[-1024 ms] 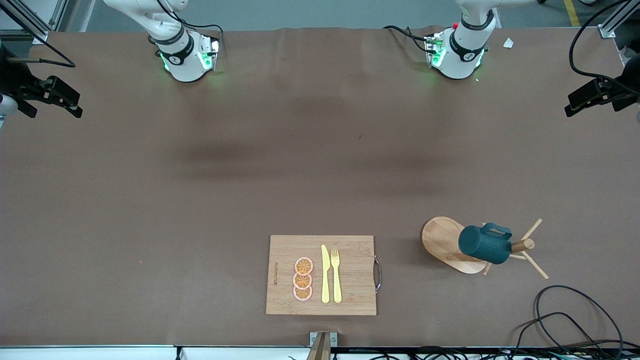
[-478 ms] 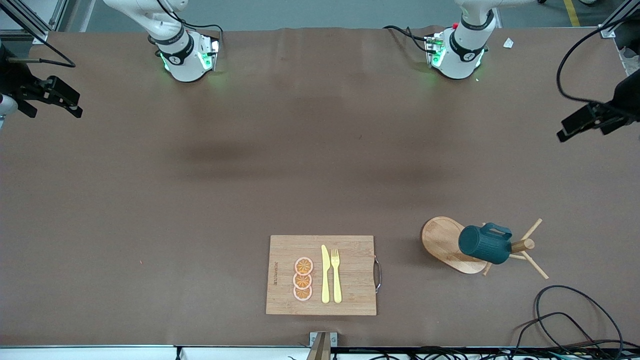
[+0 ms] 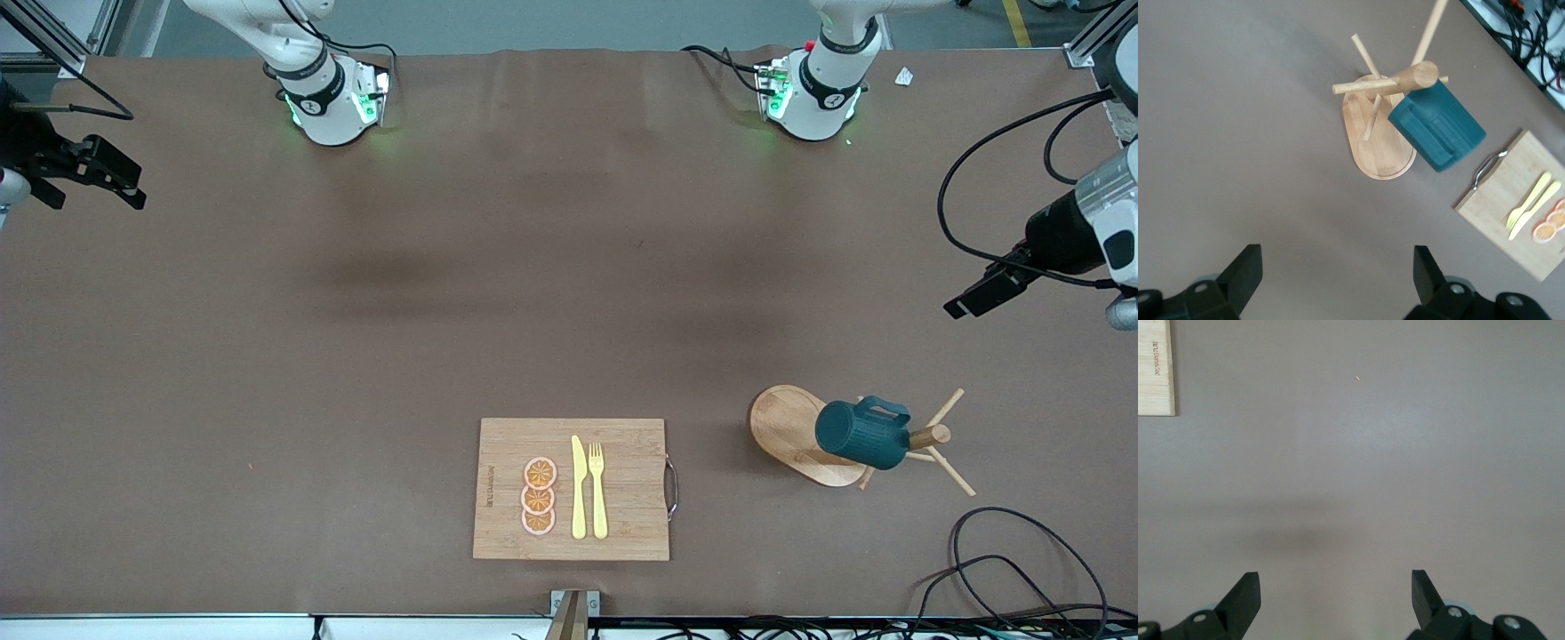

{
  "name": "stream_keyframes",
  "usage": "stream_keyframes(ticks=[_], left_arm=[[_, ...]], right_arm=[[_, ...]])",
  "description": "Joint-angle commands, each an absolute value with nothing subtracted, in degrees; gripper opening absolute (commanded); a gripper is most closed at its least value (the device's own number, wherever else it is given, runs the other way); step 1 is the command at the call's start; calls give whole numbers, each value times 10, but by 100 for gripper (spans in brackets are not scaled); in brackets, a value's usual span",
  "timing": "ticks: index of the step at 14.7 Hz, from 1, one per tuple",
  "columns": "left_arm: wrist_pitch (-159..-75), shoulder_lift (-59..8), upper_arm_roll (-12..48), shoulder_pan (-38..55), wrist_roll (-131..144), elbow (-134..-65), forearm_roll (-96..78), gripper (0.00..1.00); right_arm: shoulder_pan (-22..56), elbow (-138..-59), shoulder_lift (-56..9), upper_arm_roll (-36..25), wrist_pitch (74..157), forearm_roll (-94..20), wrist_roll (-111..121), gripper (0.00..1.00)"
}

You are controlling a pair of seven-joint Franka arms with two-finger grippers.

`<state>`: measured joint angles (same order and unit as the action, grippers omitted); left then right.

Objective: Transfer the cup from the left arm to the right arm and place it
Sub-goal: 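Lower the left gripper around the teal mug hanging on the stand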

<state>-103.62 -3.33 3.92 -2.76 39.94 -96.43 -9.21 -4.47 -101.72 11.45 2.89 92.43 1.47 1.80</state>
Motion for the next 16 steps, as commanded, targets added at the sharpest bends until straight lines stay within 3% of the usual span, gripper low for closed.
stream_keyframes(ticks=[1,12,16], left_arm=[[-1082,-24,40,-31,445,-1007,-127,100],[-1141,-77,40,-23,575,-1012,-182,100],[-1200,-110,40,-24,618,-1008,-218,100]], right_arm=[[-51,-1012,112,34,918,15,15,100],[-50,-1011,112,35,915,14,14,100],[-51,-1011,112,35,916,14,15,100]])
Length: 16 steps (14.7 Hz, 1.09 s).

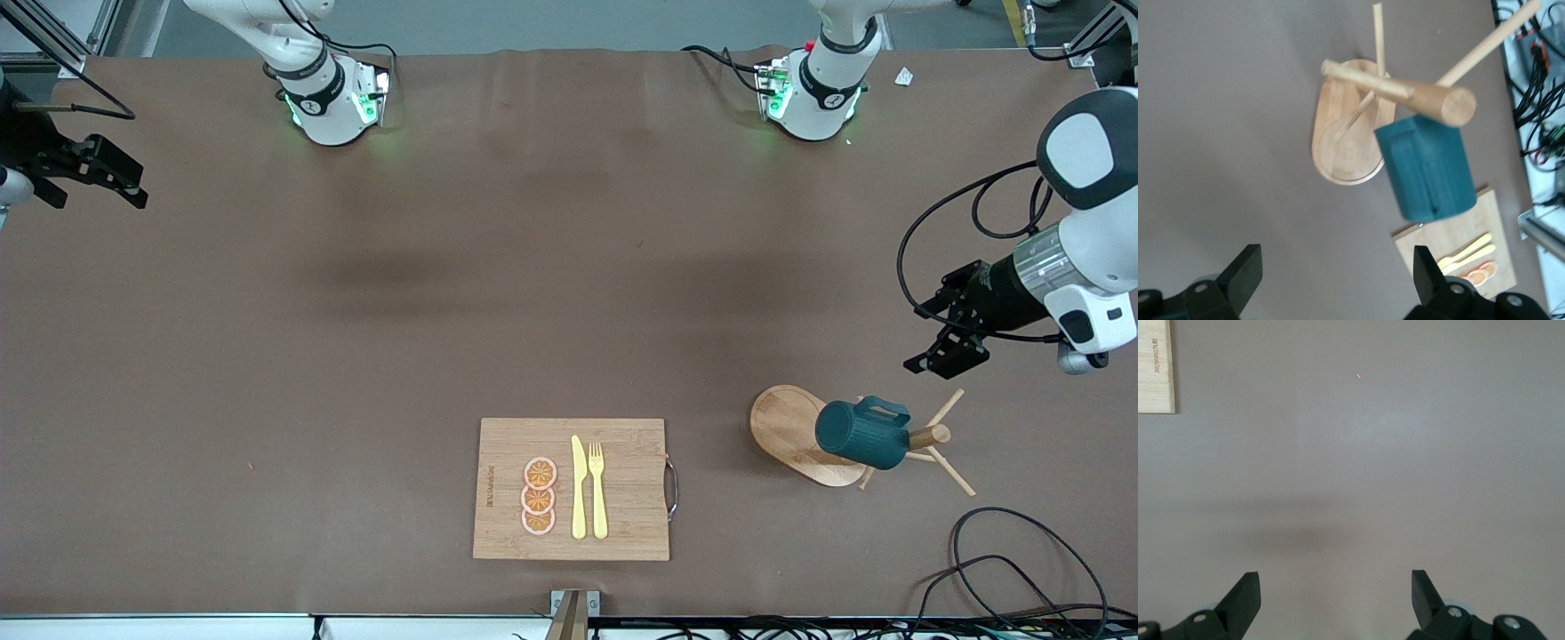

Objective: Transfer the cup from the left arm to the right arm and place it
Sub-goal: 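Lower the left gripper around the teal mug hanging on the stand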

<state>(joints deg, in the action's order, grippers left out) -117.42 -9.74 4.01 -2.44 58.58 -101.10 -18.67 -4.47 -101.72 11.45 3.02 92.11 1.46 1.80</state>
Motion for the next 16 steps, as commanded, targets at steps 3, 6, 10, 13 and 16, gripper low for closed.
stream_keyframes(ticks=[3,6,10,13,16], left_arm=[[-1222,-132,40,-23,635,-1003,-243,100],[-1222,-163,40,-19,638,-970,-243,100],[-1232,-194,41,-19,638,-954,-250,100],[-1263,-207,46,-19,639,-953,-317,100],[-1273,-223,46,-19,638,-944,-321,100]], right_arm=[[-50,-1011,112,35,915,14,15,100],[-49,-1011,112,35,916,14,15,100],[-49,-1011,112,35,916,14,15,100],[-49,-1011,112,35,916,13,15,100],[-49,-1011,112,35,915,13,15,100]])
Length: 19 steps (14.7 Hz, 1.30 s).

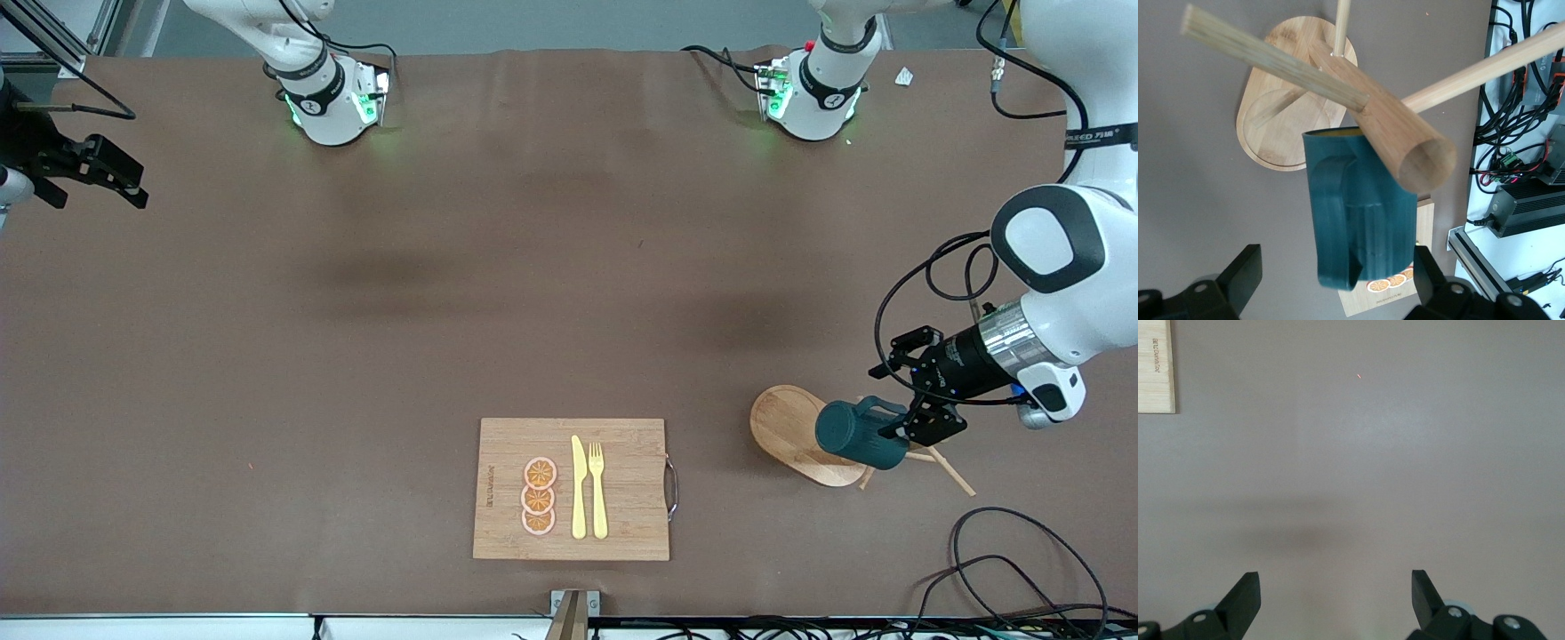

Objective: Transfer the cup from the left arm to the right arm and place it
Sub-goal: 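Close the left gripper on the teal mug body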

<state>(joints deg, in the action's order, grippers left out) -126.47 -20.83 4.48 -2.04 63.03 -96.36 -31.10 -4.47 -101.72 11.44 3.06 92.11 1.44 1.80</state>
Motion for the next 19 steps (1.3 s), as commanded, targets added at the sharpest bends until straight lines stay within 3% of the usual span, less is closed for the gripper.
stream_keyframes(ticks=[1,19], left_arm=[[-1274,-227,46,-19,637,-942,-319,100],[-1285,-259,46,-10,630,-932,-320,100]], right_arm=[[-49,-1011,112,35,915,13,15,100],[-49,-1011,112,35,915,12,15,100]])
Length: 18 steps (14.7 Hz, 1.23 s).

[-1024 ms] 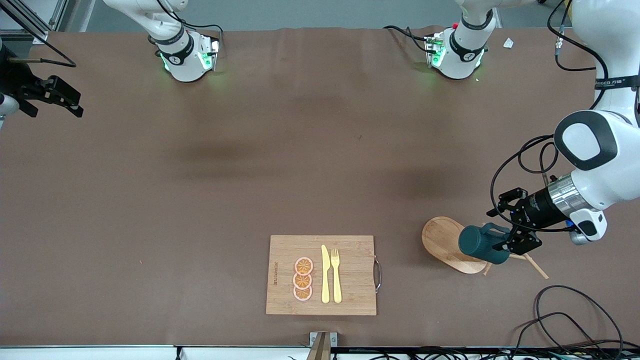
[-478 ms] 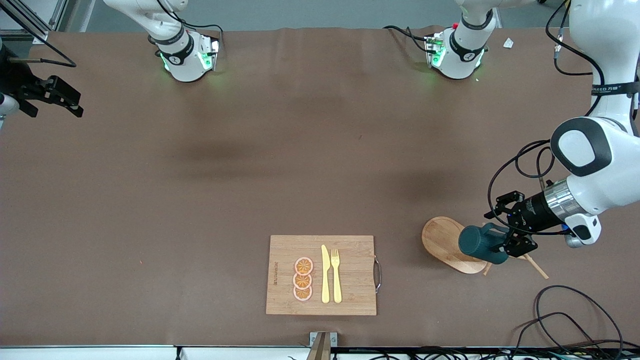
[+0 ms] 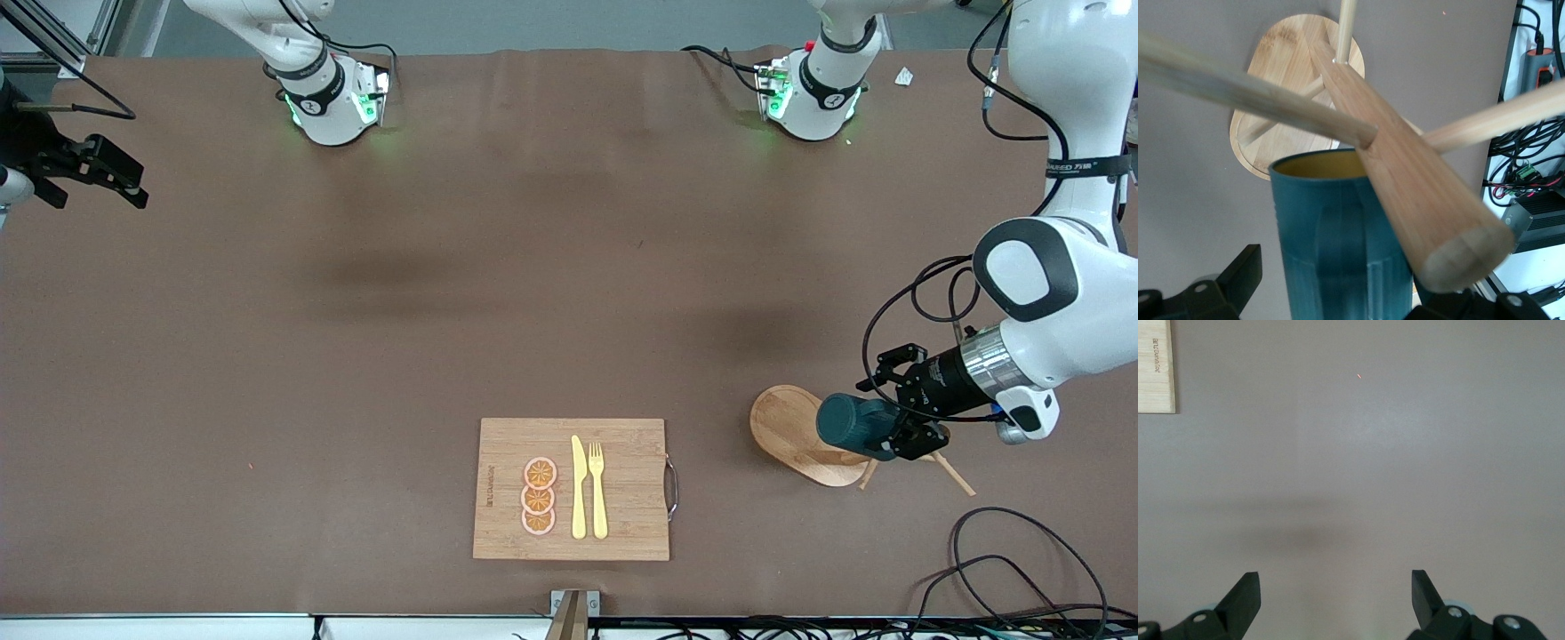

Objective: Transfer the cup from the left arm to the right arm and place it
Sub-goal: 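Close the left gripper on the teal mug body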

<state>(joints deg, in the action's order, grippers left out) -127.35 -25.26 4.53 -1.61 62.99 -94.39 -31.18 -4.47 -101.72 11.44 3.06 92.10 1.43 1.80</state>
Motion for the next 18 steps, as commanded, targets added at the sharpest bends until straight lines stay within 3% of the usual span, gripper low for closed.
stream_keyframes(ticks=[1,12,15,18], left_arm=[[-1288,-259,46,-10,630,-932,-320,100],[-1291,-272,46,-2,630,-932,-316,100],[-1291,-272,46,-1,638,-913,-317,73],[-1284,-269,46,3,649,-905,-316,61]], right_arm=[[-49,-1011,112,35,915,12,15,100],[-49,-1010,112,37,915,11,14,100],[-49,-1010,112,37,914,9,15,100],[-51,-1011,112,35,915,9,16,100]])
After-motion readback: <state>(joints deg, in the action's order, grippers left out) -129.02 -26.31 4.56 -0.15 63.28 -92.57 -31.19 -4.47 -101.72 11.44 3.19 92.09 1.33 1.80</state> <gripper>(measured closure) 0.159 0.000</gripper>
